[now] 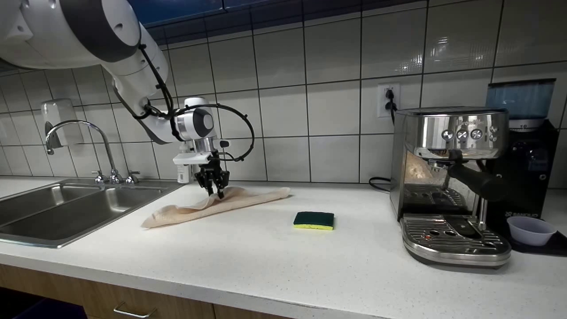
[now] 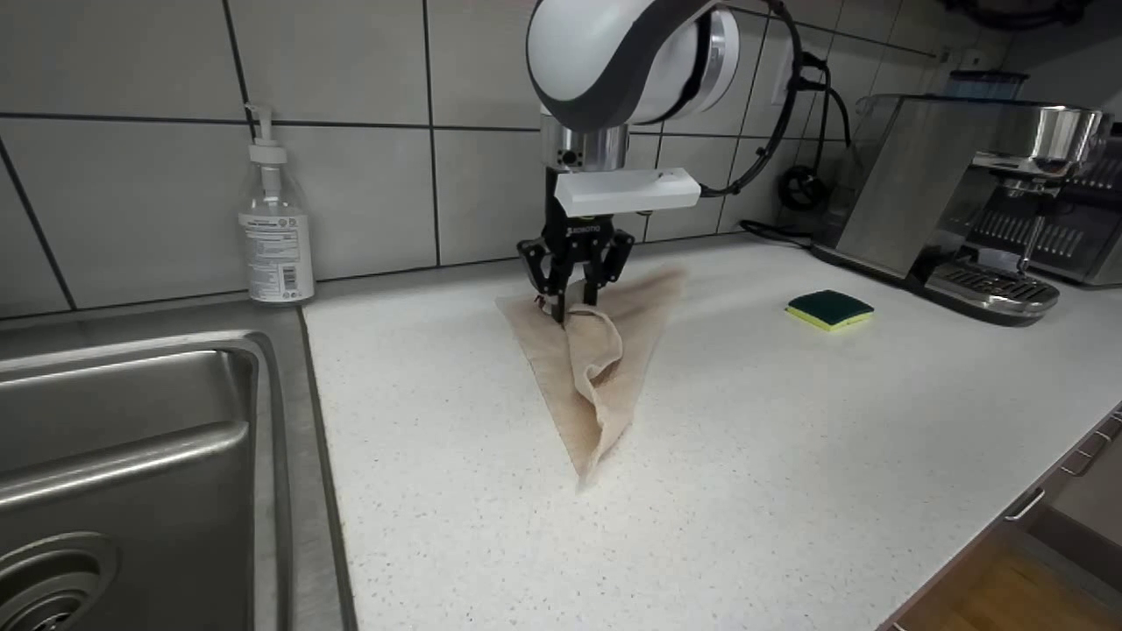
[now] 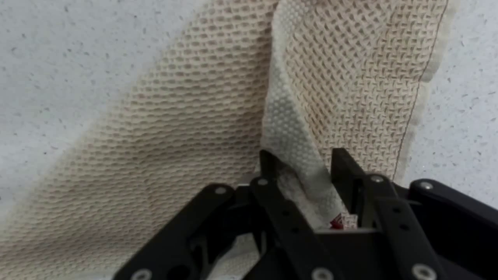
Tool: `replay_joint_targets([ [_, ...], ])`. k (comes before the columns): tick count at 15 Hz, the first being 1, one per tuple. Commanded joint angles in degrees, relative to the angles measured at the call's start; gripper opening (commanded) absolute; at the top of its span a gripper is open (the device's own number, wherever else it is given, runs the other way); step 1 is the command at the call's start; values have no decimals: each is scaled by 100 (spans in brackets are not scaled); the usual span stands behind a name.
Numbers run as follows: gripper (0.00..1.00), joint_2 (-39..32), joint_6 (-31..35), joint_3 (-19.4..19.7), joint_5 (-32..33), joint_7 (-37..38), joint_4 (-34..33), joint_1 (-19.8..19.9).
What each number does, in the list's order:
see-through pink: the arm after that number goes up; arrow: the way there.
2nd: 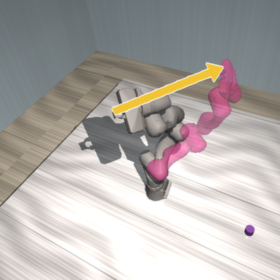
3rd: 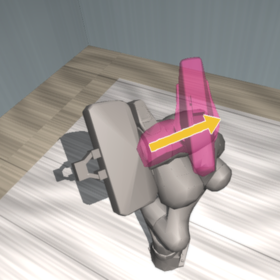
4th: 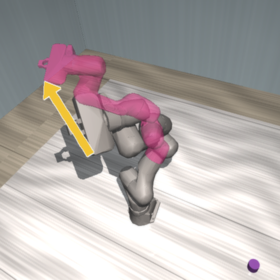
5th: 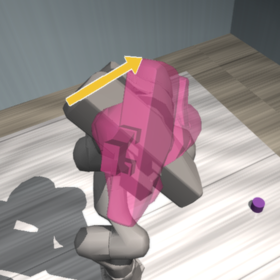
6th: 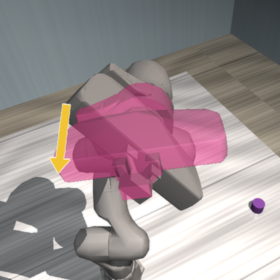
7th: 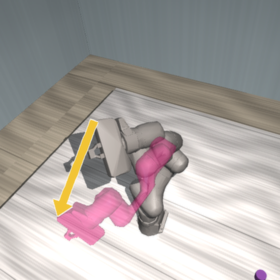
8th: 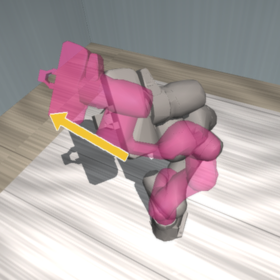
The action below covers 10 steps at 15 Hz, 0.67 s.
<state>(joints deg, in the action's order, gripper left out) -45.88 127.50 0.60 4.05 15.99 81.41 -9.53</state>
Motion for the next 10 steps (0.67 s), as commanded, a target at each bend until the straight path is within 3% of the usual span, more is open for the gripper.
replay_joint_targets([
  [1, 76, -172, -307, -33, -56, -151, -396, 7],
  [4, 98, -215, -334, -33, -55, -149, -472, -4],
  [10, 100, -279, -433, -30, -61, -137, -601, -17],
])
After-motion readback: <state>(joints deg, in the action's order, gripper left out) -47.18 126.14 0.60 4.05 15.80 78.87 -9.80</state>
